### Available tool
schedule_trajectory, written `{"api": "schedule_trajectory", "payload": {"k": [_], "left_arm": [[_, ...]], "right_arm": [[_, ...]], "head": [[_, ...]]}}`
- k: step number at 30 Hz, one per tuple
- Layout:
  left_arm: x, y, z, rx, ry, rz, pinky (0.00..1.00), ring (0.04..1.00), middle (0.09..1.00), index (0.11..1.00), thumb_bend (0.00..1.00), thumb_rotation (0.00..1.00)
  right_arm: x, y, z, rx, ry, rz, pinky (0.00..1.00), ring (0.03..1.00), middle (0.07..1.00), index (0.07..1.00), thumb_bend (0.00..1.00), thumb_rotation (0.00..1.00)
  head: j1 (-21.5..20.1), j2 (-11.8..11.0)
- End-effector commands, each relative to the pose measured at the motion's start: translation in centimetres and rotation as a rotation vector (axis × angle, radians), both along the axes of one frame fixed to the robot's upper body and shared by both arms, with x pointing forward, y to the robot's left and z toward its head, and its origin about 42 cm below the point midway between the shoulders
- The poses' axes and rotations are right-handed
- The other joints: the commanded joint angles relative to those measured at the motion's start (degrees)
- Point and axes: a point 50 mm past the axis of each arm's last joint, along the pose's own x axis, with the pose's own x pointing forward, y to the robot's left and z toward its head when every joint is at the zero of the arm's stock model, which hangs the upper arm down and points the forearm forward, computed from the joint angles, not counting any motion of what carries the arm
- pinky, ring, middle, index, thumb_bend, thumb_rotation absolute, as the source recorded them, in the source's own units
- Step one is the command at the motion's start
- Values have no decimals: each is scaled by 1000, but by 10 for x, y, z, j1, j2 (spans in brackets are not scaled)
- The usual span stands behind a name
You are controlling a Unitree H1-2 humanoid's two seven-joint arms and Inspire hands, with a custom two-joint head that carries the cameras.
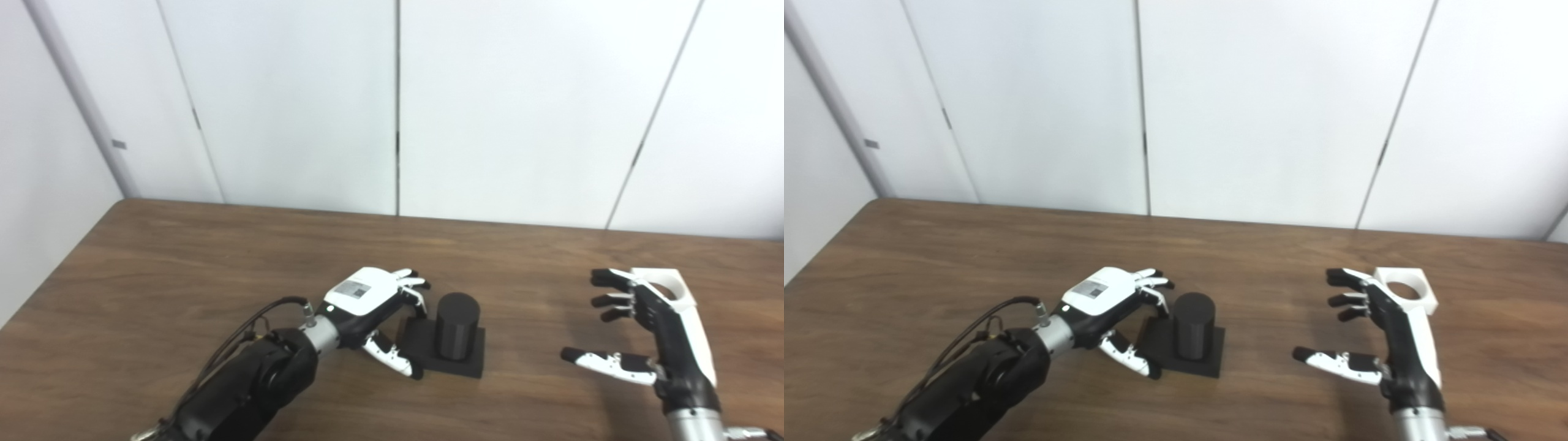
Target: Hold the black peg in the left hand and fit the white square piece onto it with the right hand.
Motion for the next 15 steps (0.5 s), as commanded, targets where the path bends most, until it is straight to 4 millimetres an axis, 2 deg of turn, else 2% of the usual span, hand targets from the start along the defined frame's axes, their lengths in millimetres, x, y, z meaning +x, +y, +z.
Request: {"api": "schedule_trajectory", "payload": {"k": [1, 8, 12, 15], "left_arm": [[-21, -5, -33, 165, 90, -93, 863, 945, 891, 487, 522, 72], [-19, 7, -29, 273, 66, -132, 854, 932, 886, 489, 523, 71], [-21, 19, -27, 291, 64, -139, 838, 911, 876, 488, 523, 70], [-23, 26, -26, 289, 67, -135, 840, 911, 876, 488, 524, 68]], "right_arm": [[8, 6, 18, -3, -98, 8, 525, 629, 725, 719, 557, 54], [11, 13, 22, -13, -110, 5, 528, 628, 725, 726, 565, 79], [13, 10, 36, -50, -124, -1, 533, 642, 735, 736, 571, 89], [17, 0, 50, -126, -144, -11, 523, 641, 735, 731, 579, 75]], "head": [[-18, 0], [-90, -12], [-156, -31], [-188, -47]]}}
